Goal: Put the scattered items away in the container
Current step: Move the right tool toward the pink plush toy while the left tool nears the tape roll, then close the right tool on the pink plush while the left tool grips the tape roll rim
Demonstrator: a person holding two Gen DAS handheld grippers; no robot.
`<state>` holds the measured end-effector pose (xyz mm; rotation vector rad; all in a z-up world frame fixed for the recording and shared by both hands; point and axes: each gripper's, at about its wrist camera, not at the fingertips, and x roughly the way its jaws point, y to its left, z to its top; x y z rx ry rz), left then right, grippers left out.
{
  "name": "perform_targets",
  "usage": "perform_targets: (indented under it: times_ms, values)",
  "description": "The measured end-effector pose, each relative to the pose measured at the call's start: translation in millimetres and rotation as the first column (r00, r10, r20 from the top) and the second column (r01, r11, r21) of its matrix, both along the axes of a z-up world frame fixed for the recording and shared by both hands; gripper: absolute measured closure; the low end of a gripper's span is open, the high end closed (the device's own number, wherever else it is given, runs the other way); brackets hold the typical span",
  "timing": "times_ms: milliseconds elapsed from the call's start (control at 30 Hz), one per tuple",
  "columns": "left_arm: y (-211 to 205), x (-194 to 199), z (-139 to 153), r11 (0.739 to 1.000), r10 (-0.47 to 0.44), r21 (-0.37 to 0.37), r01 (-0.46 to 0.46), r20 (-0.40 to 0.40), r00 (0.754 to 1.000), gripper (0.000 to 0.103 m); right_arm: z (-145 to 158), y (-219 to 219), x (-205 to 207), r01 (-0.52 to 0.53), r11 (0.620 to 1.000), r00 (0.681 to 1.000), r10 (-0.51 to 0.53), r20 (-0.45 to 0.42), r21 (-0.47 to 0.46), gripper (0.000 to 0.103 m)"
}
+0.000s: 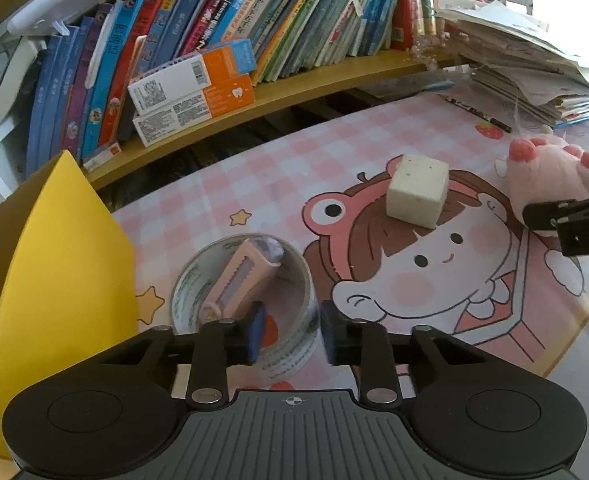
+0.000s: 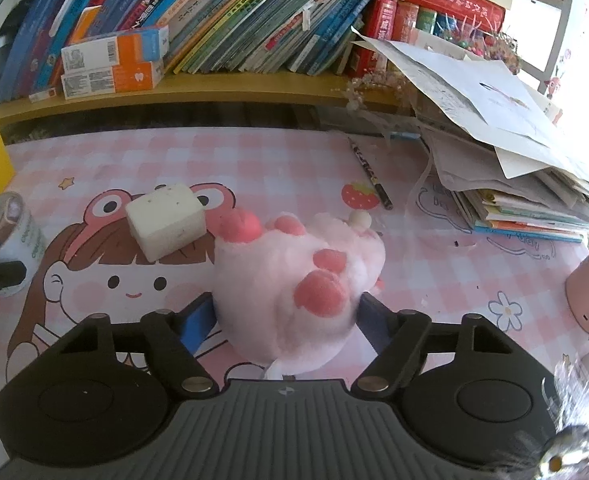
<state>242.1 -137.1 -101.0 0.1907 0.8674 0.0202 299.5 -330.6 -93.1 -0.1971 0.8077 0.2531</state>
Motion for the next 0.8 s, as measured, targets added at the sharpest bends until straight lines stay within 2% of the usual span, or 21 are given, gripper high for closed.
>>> perform_targets:
  times_ms: [167, 433, 800]
  values:
    - [-2.9, -2.1, 0.7, 0.999, -0.034, -0.021, 0.034, -0.01, 0.999, 0.097, 2.6, -2.8, -2.6, -0.006, 1.0, 1.0, 0.006, -0.006, 0.025, 0.039]
    - [-16.6, -17.5, 12.9, 0.995, -0.1, -0.026, 0.1, 0.017, 0.995, 0.097, 10.0, -7.6, -16.9, -0.034, 0.996, 0.999, 0.036, -0.028, 0.078, 0.043]
    - [-28.9, -43.6, 40.0, 0.988, -0.146, -0.034, 0.149, 0.084, 0.986, 0.097, 20.7, -15.5, -45.3, -0.034, 0.996, 0.999, 0.035, -0.016, 0.085, 0.043]
